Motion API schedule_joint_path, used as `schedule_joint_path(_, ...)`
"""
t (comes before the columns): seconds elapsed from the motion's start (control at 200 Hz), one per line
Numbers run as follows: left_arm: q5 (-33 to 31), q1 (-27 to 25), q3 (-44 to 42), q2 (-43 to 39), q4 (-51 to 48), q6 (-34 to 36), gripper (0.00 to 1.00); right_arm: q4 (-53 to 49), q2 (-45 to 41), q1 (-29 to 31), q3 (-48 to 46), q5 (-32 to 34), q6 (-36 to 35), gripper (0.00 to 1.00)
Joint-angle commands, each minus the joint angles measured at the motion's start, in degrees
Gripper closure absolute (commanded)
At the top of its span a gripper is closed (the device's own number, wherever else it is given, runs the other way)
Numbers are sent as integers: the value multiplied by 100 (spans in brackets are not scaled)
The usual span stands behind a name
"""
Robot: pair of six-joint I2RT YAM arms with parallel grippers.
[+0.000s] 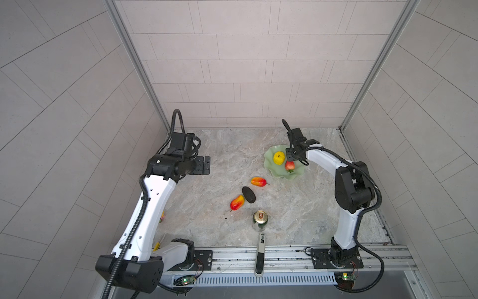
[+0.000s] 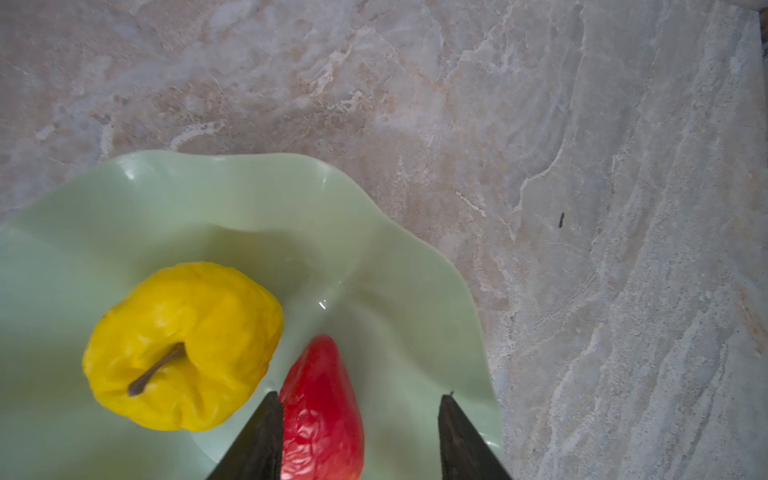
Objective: Place and organize the fake fruits in the fruit bowl
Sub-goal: 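Carry the strawberry into the green bowl and release it beside the pepper, then reach the right gripper to the mango farther from the robot and grasp it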
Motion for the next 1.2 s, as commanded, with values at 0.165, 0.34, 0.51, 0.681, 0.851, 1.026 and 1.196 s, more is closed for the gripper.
schedule_joint_path(0.165,-4,11,76,-18,-104,72,0,-116,-449,10,-41,-191,-80,41)
schedule_joint_path(0.34,16,9,111,46,-106,81,0,-273,-1277,555,-277,-580,-586,15)
schedule_joint_path(0.51,71,10,98,90,-86,63,0,-120,-1605,1471,-811,-1331,-922,6)
schedule_joint_path(0.681,120,14,107,73,-77,46,0,122,-1325,2098,-1089,-1679,-1107,5)
schedule_joint_path(0.851,90,10,112,13,-119,54,0,165,-708,2310,-953,-1750,-1096,11)
schedule_joint_path(1.026,41,16,68,-62,-155,63,0,168,-148,2403,-742,-1602,-1079,19)
schedule_joint_path(1.196,65,11,62,-64,-152,48,0,205,208,2430,-522,-1346,-1019,26)
